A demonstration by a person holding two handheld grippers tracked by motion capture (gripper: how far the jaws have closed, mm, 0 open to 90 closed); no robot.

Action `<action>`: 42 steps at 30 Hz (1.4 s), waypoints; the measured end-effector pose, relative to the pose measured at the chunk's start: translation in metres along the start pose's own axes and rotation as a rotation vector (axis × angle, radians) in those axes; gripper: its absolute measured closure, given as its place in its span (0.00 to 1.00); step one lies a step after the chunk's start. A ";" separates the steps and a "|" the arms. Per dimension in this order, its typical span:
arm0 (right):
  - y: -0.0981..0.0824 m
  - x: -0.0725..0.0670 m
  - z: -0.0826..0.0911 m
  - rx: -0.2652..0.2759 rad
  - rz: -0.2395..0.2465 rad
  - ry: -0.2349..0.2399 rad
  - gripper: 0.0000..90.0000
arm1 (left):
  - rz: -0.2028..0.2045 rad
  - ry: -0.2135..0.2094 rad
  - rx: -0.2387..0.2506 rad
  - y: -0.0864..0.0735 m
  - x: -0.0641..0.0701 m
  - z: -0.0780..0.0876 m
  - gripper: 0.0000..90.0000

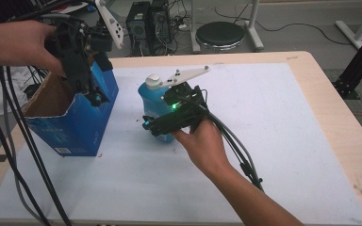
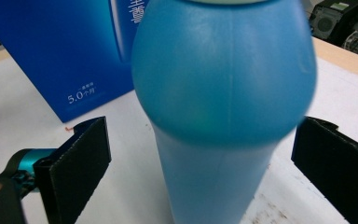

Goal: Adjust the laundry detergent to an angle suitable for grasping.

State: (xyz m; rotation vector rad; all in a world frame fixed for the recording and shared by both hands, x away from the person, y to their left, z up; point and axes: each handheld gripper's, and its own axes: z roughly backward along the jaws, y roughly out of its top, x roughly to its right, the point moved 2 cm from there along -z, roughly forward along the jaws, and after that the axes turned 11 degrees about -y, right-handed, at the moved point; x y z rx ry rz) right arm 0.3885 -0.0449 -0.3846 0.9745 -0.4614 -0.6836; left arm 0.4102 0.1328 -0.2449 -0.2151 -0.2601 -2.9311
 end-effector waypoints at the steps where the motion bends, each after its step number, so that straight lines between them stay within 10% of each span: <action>1: 0.000 0.000 0.000 0.000 0.000 0.000 0.04 | 0.000 -0.001 -0.001 0.000 0.000 0.000 0.02; 16: 0.001 0.000 -0.005 0.026 -0.021 0.016 0.31 | 0.002 -0.004 0.000 0.000 -0.002 -0.002 0.02; 42: 0.001 0.000 -0.006 0.047 0.021 -0.020 0.47 | 0.006 -0.004 0.002 -0.001 -0.002 -0.003 0.02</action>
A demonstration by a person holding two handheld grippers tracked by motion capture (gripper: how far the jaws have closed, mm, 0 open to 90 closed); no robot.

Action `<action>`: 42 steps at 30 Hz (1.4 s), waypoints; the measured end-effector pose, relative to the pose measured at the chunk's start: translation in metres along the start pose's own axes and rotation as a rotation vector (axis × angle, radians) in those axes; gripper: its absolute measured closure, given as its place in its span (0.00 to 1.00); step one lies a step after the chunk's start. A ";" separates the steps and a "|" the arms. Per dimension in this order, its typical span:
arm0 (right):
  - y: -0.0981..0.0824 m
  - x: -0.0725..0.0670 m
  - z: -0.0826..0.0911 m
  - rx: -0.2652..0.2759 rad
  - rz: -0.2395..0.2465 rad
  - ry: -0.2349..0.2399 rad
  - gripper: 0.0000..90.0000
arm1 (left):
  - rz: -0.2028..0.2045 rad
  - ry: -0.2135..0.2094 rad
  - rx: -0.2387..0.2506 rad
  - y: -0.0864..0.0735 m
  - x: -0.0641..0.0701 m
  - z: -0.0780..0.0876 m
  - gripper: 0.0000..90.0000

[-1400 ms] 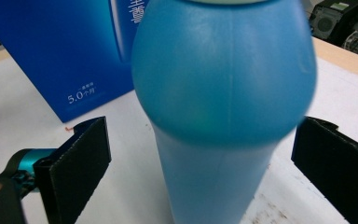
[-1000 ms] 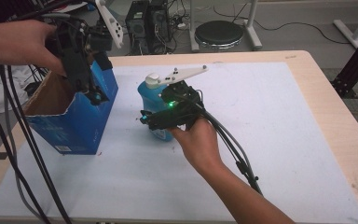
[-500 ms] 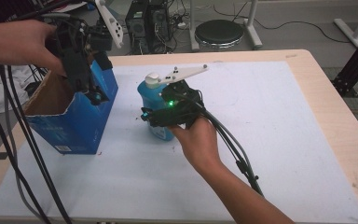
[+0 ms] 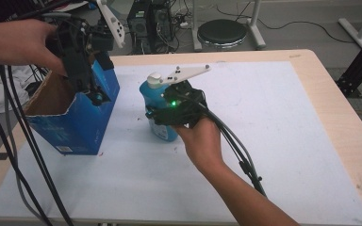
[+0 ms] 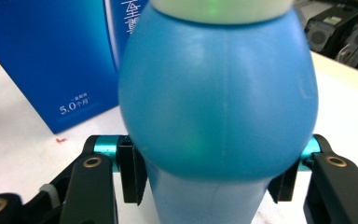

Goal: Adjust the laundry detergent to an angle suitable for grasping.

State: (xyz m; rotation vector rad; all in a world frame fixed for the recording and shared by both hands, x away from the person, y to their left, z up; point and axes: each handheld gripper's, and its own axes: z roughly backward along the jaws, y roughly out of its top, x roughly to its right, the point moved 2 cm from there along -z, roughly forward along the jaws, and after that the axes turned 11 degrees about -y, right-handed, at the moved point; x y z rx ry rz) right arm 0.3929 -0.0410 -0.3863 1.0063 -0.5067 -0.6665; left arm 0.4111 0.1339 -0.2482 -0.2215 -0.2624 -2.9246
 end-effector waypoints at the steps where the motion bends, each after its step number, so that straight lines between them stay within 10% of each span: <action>1: 0.000 0.000 0.000 0.001 0.010 -0.001 0.48 | 0.000 -0.001 0.000 0.000 0.000 0.000 0.02; 13: 0.003 0.002 0.006 -0.012 0.044 0.007 0.50 | 0.002 -0.001 0.000 -0.002 -0.001 -0.001 0.02; 42: -0.003 0.053 0.064 0.036 0.223 0.255 0.50 | -0.002 0.007 -0.002 0.004 0.004 -0.003 0.02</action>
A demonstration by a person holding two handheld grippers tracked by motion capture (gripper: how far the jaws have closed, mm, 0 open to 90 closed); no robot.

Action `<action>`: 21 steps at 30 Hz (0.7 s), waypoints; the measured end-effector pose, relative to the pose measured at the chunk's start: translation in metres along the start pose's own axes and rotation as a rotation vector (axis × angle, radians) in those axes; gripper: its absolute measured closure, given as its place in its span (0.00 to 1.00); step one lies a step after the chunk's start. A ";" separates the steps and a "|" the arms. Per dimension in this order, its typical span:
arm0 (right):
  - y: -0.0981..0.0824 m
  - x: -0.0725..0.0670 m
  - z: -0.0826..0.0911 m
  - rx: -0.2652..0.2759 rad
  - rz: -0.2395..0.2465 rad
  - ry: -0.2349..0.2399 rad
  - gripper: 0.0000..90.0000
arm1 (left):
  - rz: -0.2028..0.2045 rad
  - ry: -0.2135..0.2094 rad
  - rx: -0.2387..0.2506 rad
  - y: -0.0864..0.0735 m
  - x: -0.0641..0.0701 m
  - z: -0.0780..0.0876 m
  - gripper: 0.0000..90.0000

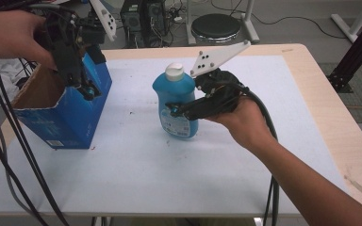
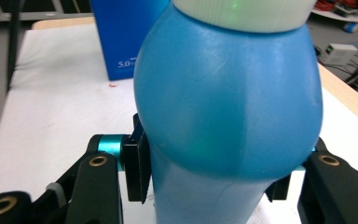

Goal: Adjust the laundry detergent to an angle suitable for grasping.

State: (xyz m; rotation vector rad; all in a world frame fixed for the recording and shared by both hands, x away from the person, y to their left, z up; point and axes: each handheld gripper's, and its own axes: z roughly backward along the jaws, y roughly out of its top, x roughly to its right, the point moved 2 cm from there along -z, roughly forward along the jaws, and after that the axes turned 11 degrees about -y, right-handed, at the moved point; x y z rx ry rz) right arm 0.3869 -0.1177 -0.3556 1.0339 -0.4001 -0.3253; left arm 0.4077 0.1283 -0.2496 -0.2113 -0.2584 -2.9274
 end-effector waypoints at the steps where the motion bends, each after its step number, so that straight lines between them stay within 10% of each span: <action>1: -0.001 0.002 0.002 0.006 0.002 0.013 0.50 | 0.000 -0.002 -0.002 0.001 0.000 0.000 0.02; 21: -0.030 0.017 0.020 0.024 0.076 0.152 0.50 | 0.009 0.000 -0.014 0.007 0.003 -0.004 0.02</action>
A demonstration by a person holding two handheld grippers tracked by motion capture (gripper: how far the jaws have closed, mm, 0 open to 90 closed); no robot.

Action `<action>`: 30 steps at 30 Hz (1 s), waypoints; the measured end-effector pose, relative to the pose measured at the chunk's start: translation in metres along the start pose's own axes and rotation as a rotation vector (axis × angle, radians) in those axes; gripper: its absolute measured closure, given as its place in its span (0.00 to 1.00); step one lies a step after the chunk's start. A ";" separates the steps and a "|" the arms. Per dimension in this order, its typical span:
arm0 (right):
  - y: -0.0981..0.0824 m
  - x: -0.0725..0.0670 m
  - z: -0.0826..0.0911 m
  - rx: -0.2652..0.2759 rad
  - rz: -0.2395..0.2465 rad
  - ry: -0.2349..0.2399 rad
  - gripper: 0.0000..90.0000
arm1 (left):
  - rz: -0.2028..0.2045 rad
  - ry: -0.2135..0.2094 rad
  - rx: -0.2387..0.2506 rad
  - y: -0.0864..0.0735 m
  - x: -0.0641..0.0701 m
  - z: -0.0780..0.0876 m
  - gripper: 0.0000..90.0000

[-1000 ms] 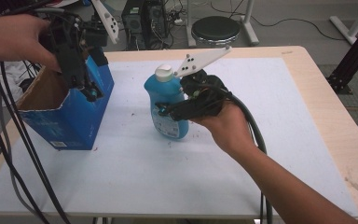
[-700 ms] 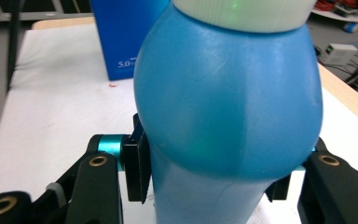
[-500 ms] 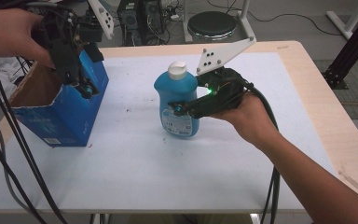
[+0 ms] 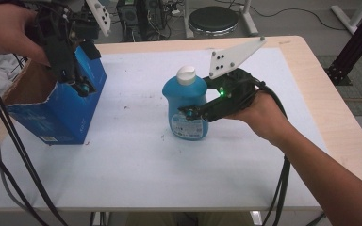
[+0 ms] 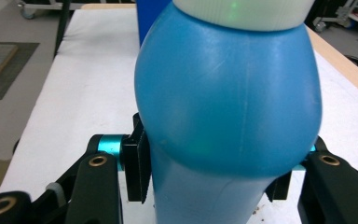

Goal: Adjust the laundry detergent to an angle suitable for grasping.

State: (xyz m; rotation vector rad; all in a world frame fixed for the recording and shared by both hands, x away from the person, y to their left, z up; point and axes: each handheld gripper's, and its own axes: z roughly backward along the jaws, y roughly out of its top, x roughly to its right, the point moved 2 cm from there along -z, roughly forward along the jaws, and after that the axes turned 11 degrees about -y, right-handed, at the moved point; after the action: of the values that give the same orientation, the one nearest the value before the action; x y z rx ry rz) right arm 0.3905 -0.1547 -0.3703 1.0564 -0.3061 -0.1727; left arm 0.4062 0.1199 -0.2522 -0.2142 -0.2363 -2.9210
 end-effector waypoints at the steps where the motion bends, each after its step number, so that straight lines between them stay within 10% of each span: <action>1: -0.001 0.000 0.001 0.002 0.000 0.009 0.50 | 0.003 0.000 0.003 0.000 0.000 -0.001 0.02; 30: -0.011 -0.003 -0.001 0.027 0.045 0.122 0.50 | 0.010 -0.007 -0.009 0.003 -0.001 -0.005 0.02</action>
State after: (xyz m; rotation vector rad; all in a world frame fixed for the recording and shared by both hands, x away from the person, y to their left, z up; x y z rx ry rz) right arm 0.3883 -0.1586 -0.3812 1.0811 -0.2223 -0.0641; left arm 0.4072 0.1167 -0.2572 -0.2257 -0.2232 -2.9124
